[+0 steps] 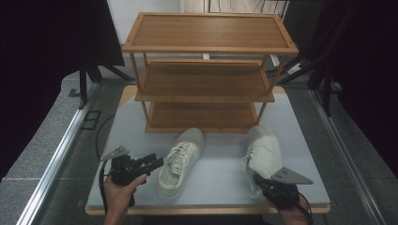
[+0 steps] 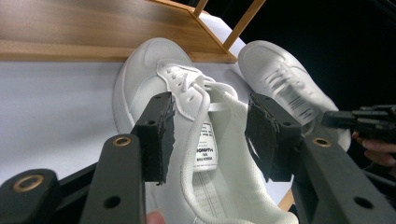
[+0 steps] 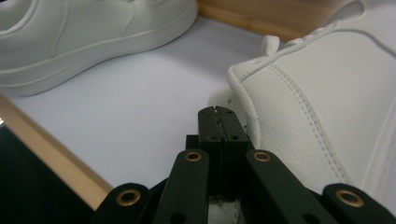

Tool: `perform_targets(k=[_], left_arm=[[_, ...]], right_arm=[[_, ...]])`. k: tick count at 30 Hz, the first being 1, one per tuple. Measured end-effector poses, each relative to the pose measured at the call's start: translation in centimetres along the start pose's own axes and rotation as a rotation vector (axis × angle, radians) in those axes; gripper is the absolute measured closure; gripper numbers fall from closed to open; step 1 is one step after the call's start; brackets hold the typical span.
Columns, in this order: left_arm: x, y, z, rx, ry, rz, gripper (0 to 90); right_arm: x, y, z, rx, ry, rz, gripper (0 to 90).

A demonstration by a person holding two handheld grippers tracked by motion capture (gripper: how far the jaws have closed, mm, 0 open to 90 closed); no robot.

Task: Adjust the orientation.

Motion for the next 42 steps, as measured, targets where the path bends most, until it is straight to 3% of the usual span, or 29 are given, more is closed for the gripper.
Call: perform_targets(k=[3, 4, 5, 6, 7, 8, 9, 11, 12, 15, 20, 21, 22, 24, 26, 28, 32, 34, 37, 38, 39, 40, 42], left_arm=[[-0.1, 0.0, 0.1, 0.003, 0.000, 0.007, 52.0], [-0.1, 0.0, 0.1, 0.004, 0.001, 0.009, 52.0], [-0.1, 0.0, 0.1, 0.004, 0.001, 0.009, 52.0], [-0.1, -0.1, 0.1, 0.002, 0.001, 0.010, 52.0], [-0.1, -0.1, 0.0, 0.003, 0.002, 0.012, 52.0], [-0.1, -0.1, 0.0, 0.003, 0.002, 0.012, 52.0], [-0.1, -0.2, -0.1, 0.000, 0.000, 0.012, 52.0], [0.0, -0.3, -0.3, -0.007, 0.000, 0.011, 52.0], [0.1, -0.3, -0.4, -0.009, -0.003, 0.010, 52.0], [0.1, -0.5, -0.6, -0.017, -0.004, 0.008, 52.0], [-0.1, -0.5, -0.5, -0.014, -0.004, 0.010, 52.0], [-0.1, -0.5, -0.5, -0.014, -0.004, 0.010, 52.0], [0.0, -0.5, -0.4, -0.013, -0.004, 0.013, 51.9], [0.0, -0.4, -0.3, -0.010, -0.006, 0.015, 52.0], [-0.1, -0.3, -0.2, -0.008, -0.007, 0.015, 51.9], [-0.1, -0.3, -0.1, -0.005, -0.001, 0.017, 52.0], [-0.3, -0.3, -0.1, -0.004, -0.001, 0.021, 51.9], [-0.3, -0.3, -0.1, -0.005, -0.002, 0.021, 51.9], [-0.3, -0.3, -0.1, -0.004, -0.004, 0.021, 51.9], [-0.3, -0.3, -0.1, -0.006, -0.002, 0.020, 51.9], [-0.3, -0.3, -0.1, -0.006, -0.002, 0.020, 51.8], [-0.3, -0.3, -0.2, -0.007, 0.000, 0.021, 51.8], [-0.4, -0.4, -0.2, -0.009, 0.000, 0.021, 51.8]], right_arm=[[1.8, 0.1, 0.8, -0.013, -0.076, -0.004, 89.5], [2.7, 0.0, 1.2, -0.002, -0.100, -0.027, 89.4], [2.7, 0.0, 1.2, -0.002, -0.100, -0.027, 89.4], [4.7, -0.3, 2.2, 0.029, -0.082, -0.117, 89.4], [5.5, -0.6, 2.7, 0.038, -0.088, -0.145, 89.4], [5.5, -0.6, 2.7, 0.038, -0.088, -0.145, 89.4], [7.4, -1.3, 3.7, 0.034, -0.143, -0.170, 89.4], [7.8, -1.5, 3.9, 0.024, -0.153, -0.180, 89.3], [8.6, -2.0, 4.2, 0.029, -0.149, -0.217, 89.4], [8.0, -1.6, 4.1, 0.026, -0.154, -0.187, 89.3], [3.8, 0.7, 3.3, 0.052, -0.116, -0.058, 89.3], [3.8, 0.7, 3.3, 0.052, -0.116, -0.058, 89.3], [1.6, 0.7, 2.4, 0.014, -0.090, 0.002, 89.3], [0.5, 0.3, 1.6, -0.027, -0.086, 0.037, 89.3], [0.0, -0.6, 1.0, -0.079, -0.117, 0.067, 89.4], [0.2, -1.3, 0.8, -0.119, -0.156, 0.087, 89.5], [0.9, -1.6, 1.7, -0.128, -0.183, 0.079, 89.6], [1.5, -1.9, 2.3, -0.130, -0.217, 0.084, 89.6], [2.2, -2.0, 3.0, -0.107, -0.203, 0.050, 89.6], [3.0, -2.1, 3.5, -0.089, -0.196, 0.005, 89.6], [3.0, -2.1, 3.5, -0.089, -0.196, 0.005, 89.6], [4.2, -2.4, 4.2, -0.079, -0.224, -0.012, 89.6], [5.0, -2.5, 4.7, -0.055, -0.205, -0.045, 89.5]])
Point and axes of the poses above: each handheld gripper's, and its own axes: z roughly backward along the jaws, y roughly out of its top, x roughly to its right, the point moved 3 cm from there along -z, roughly forward along the jaws, and after that the axes turned 12 degrees about x, right-handed, at the moved point
